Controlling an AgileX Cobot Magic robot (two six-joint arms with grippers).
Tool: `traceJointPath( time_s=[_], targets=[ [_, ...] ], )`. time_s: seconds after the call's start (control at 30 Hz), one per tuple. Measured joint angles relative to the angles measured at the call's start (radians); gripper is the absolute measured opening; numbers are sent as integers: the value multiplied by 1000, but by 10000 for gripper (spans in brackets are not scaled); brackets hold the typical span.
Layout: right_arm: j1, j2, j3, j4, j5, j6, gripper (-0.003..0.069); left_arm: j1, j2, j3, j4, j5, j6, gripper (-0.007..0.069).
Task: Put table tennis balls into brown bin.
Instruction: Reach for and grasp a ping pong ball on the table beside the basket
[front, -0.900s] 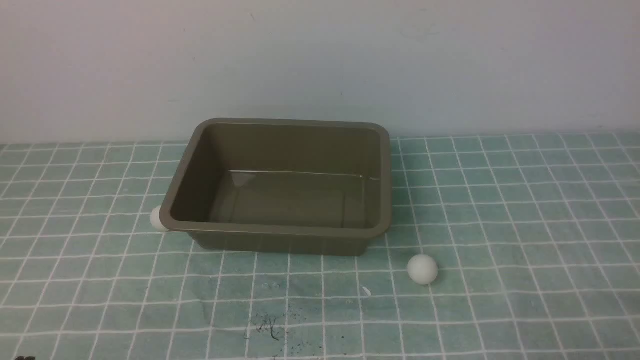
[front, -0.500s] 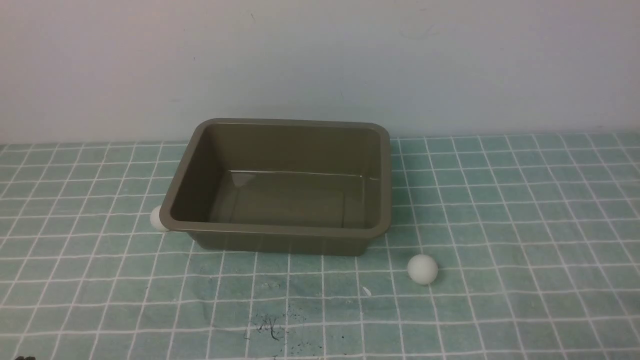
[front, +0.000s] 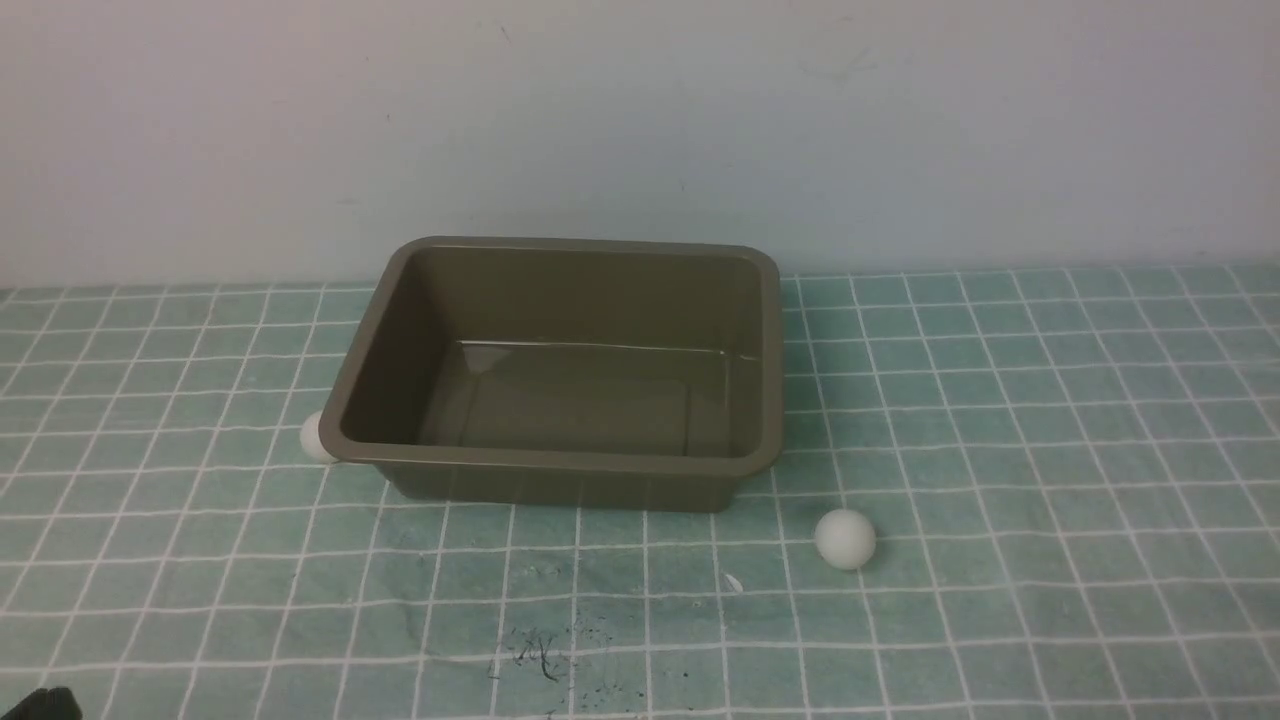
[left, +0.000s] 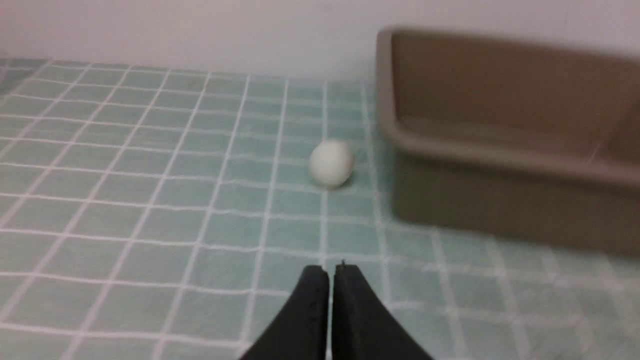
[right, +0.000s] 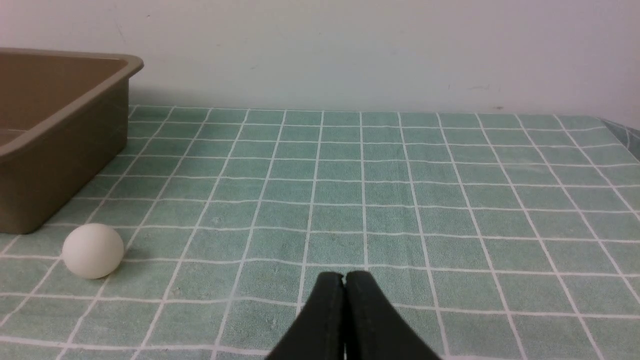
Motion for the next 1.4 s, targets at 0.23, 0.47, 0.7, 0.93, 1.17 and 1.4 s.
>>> traceJointPath(
  time_s=[0.23,0.47,0.7,0.93,1.17,1.4],
  targets=[
    [0,0,0,0,0,0,-13,0,0,1,-263,-199,-135,-5],
    [0,0,1,31,-19,23,-13,0,24,-103,-326,-506,-133,-5],
    [0,0,5,379,-272,217,-13,0,436,-556,-136,11,-45,-5],
    [0,0,5,493,-358,255,-13,0,982,-777,-67,453,75,-5],
    [0,0,5,495,-311,270,-13,51,1364,-981,-62,475,85,-1],
    [0,0,5,498,-273,278,-13,98,1713,-1291,-123,600,209,-1]
  ],
)
